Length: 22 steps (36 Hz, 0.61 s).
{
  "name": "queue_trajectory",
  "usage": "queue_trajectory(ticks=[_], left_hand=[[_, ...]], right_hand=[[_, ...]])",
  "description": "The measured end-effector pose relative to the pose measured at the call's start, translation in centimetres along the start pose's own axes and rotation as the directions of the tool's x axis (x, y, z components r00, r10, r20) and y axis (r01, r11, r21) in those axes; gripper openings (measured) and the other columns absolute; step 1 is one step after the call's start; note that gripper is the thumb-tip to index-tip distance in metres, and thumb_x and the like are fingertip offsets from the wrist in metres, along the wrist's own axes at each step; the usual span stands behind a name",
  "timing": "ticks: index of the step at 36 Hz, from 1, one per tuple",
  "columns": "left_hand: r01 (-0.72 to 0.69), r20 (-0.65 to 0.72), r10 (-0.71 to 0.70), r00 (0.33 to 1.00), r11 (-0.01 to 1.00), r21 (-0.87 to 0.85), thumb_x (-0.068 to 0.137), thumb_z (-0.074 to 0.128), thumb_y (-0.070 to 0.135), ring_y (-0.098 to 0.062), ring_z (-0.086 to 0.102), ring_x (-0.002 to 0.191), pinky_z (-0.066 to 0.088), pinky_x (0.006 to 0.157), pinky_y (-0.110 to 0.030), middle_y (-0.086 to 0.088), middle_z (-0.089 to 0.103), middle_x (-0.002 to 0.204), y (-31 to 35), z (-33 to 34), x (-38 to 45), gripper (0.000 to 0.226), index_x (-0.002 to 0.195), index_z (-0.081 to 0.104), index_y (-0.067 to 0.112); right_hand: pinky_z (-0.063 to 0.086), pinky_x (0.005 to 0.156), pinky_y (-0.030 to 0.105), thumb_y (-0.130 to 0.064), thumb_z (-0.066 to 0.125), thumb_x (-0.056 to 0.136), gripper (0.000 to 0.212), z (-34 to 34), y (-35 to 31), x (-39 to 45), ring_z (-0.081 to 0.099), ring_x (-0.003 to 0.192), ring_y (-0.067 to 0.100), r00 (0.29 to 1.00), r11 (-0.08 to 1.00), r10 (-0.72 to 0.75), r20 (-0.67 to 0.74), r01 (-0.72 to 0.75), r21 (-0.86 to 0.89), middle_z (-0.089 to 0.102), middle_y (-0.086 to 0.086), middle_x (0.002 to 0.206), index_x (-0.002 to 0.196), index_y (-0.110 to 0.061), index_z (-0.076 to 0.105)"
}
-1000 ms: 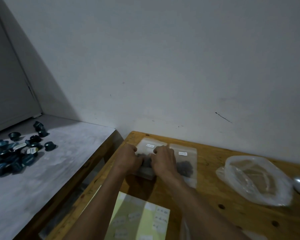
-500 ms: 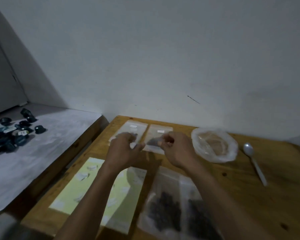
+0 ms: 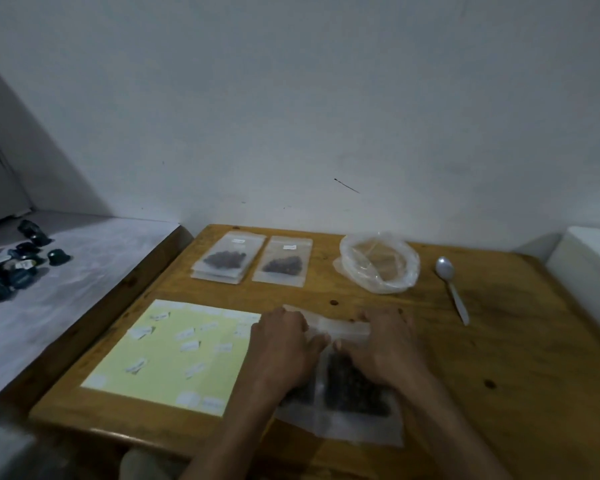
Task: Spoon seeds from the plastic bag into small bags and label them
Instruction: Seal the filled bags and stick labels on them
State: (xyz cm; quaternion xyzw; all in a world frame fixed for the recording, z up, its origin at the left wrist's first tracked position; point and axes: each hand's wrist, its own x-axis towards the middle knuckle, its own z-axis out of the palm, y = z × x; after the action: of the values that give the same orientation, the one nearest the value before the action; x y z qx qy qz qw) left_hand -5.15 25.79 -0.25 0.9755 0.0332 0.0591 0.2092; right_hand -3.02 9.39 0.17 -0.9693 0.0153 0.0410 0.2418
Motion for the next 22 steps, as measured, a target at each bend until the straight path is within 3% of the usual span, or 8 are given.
queue_trajectory(ticks=[2,6,10,12,15,17,19,22], left_hand=[[-0.022,0.035,0.020,0.999,0.998,0.056,0.087,0.056,0.063,-0.023,0.061,0.087,0.052,0.080,-0.041,-0.003,0.062,0.088,0.7,0.8,-0.1,0.043,0.072,0.057,0.022],[0.003,0.051,-0.004,0.999,1.000,0.020,0.088,0.056,0.060,-0.018,0.061,0.088,0.052,0.087,-0.042,0.003,0.062,0.087,1.8,1.4,-0.2,0.036,0.075,0.057,0.026],[0.087,0.063,-0.077,0.995,0.979,-0.185,0.086,0.071,0.044,-0.010,0.059,0.093,0.054,0.086,-0.034,0.009,0.060,0.100,2.5,1.0,-0.5,0.020,0.096,0.060,0.030],[0.126,0.074,-0.107,0.991,0.936,-0.328,0.087,0.073,0.035,-0.005,0.059,0.090,0.051,0.074,-0.021,0.011,0.060,0.100,3.0,0.3,-0.7,0.023,0.102,0.056,0.031],[0.196,0.155,-0.124,0.980,0.713,-0.673,0.093,0.069,0.024,-0.006,0.068,0.083,0.050,0.058,-0.013,0.005,0.071,0.094,3.5,-0.7,-0.6,0.012,0.102,0.061,0.023],[0.205,0.163,-0.124,0.979,0.553,-0.807,0.096,0.065,0.023,-0.014,0.073,0.087,0.060,0.070,-0.027,-0.002,0.076,0.096,3.4,-1.3,-0.6,0.008,0.102,0.066,0.019],[0.148,0.101,-0.119,0.988,0.505,-0.850,0.098,0.062,0.022,-0.020,0.074,0.089,0.062,0.082,-0.043,-0.005,0.077,0.093,3.2,-2.1,-0.5,0.011,0.103,0.066,0.013],[0.065,0.023,-0.116,0.993,0.364,-0.929,0.097,0.064,0.012,-0.029,0.072,0.093,0.058,0.089,-0.050,-0.012,0.076,0.096,3.2,-4.2,-0.8,0.011,0.104,0.065,0.004]], right_hand=[[0.046,0.099,0.046,-0.057,0.071,0.073,0.051,0.5,0.3,-0.1,0.048,0.124,0.026,0.999,0.999,-0.002,-0.043,0.004,0.039,0.057,-0.004,0.126,0.117,-0.033,0.061],[0.043,0.105,0.042,-0.038,0.077,0.080,0.057,0.5,0.7,-0.5,0.041,0.132,0.022,0.994,0.984,0.066,-0.091,-0.050,0.171,0.048,-0.005,0.138,0.132,-0.033,0.054],[0.049,0.100,0.042,-0.022,0.077,0.082,0.052,0.6,1.6,-0.4,0.047,0.127,0.019,0.980,0.923,0.127,-0.151,-0.061,0.379,0.049,-0.006,0.136,0.128,-0.034,0.055],[0.055,0.091,0.037,-0.015,0.075,0.083,0.053,0.3,2.0,-0.3,0.054,0.118,0.016,0.966,0.849,0.166,-0.196,-0.039,0.528,0.052,-0.007,0.131,0.129,-0.033,0.055],[0.054,0.071,0.022,-0.011,0.076,0.083,0.055,-1.3,1.8,-0.4,0.060,0.096,0.006,0.951,0.654,0.209,-0.229,0.038,0.755,0.059,-0.008,0.118,0.130,-0.029,0.053],[0.057,0.071,0.025,-0.012,0.076,0.084,0.051,-2.7,1.4,-0.5,0.064,0.095,0.009,0.962,0.529,0.194,-0.190,0.060,0.847,0.065,-0.006,0.113,0.129,-0.024,0.054],[0.061,0.074,0.033,-0.016,0.074,0.086,0.038,-4.0,0.7,-0.7,0.070,0.094,0.015,0.983,0.455,0.136,-0.124,0.049,0.889,0.072,-0.002,0.107,0.122,-0.020,0.062],[0.061,0.072,0.032,-0.017,0.072,0.087,0.016,-5.4,-1.2,-1.1,0.074,0.087,0.018,0.997,0.364,0.012,-0.081,0.071,0.929,0.077,0.003,0.094,0.103,-0.013,0.074]])
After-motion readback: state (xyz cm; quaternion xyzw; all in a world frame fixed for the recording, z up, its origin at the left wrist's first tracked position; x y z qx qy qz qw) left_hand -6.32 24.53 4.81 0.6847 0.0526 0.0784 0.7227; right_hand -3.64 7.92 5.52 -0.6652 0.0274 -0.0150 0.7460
